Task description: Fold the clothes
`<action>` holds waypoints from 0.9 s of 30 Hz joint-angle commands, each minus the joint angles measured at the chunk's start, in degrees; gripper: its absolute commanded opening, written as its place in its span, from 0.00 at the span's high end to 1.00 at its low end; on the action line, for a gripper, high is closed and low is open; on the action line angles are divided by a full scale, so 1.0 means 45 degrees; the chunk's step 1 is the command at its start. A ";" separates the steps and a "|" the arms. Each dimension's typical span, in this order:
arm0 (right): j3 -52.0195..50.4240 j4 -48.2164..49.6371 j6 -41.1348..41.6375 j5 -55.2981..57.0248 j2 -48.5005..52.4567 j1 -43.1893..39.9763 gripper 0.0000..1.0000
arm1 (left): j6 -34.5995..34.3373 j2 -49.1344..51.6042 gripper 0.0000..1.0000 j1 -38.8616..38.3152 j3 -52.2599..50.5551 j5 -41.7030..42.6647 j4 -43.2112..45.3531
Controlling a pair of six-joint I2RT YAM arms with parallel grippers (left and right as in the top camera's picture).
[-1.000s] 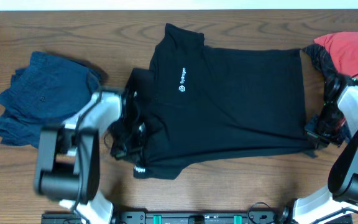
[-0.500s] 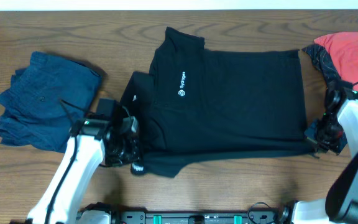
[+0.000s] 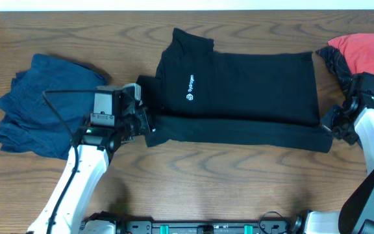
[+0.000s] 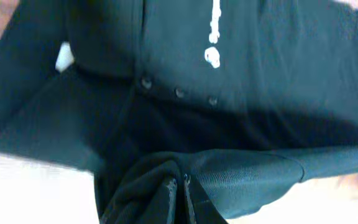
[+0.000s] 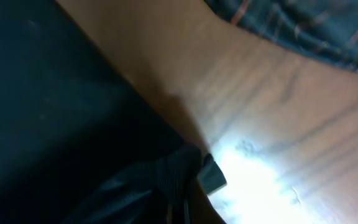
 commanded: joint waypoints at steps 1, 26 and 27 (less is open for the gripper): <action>0.0063 0.0408 -0.0131 -0.0092 0.0087 -0.0092 0.99 | -0.0209 0.0636 0.94 0.0078 0.0073 -0.0248 0.0695; 0.0058 0.3473 -0.1137 -0.0471 0.1676 0.0894 0.99 | -0.0204 0.3021 0.93 0.0078 0.0073 -0.1967 0.3123; 0.0058 0.3521 -0.0996 -0.0262 0.1758 0.0894 0.99 | -0.0204 0.3021 0.93 0.0078 0.0073 -0.1967 0.3259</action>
